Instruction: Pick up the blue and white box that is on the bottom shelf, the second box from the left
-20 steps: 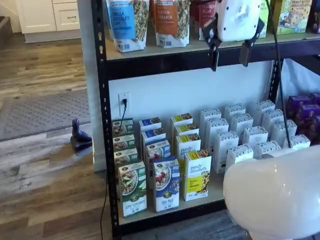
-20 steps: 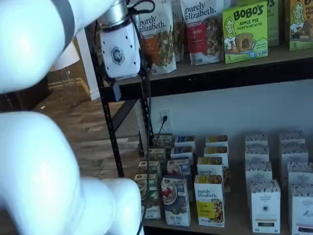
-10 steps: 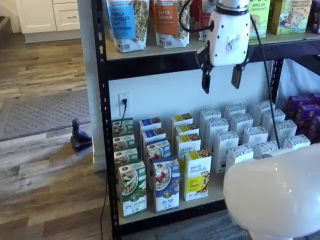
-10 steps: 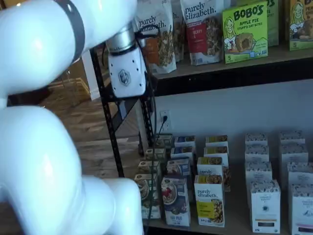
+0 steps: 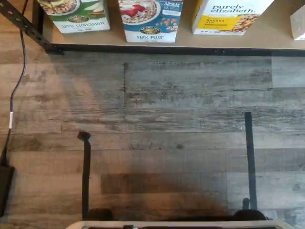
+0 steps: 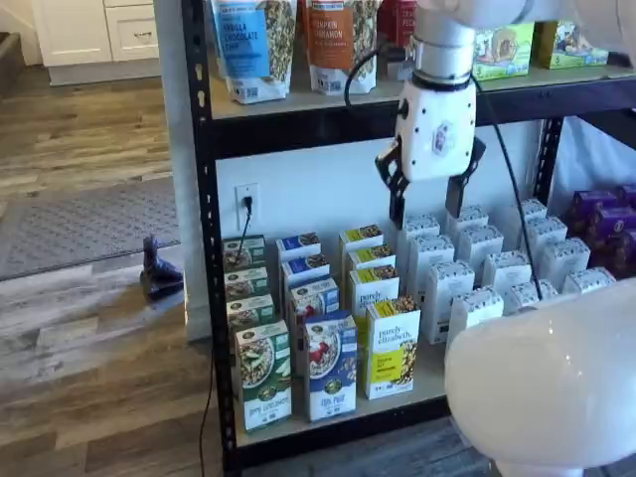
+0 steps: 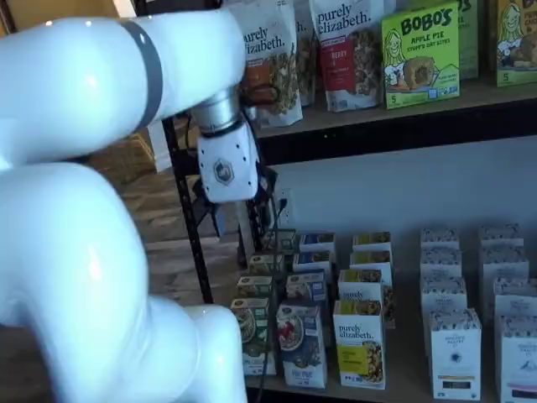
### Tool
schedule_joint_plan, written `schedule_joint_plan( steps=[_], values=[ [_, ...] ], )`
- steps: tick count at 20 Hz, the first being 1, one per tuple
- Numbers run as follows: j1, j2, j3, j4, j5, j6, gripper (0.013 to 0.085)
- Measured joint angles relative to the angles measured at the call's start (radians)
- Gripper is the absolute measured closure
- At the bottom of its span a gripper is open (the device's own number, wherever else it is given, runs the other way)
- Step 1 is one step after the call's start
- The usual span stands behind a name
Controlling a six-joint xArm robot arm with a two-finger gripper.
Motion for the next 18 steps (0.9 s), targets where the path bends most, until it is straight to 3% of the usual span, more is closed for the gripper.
schedule_joint_plan(
  steps=[7,14,18],
  values=[
    [0.026,0.046,0.134,0.030,-0.203,0.016,0.0130],
    [0.070,0.124,0.226,-0.022,-0.389,0.086,0.0130],
    [0.055,0.190,0.254,0.034,-0.465,0.039,0.0130]
  ],
)
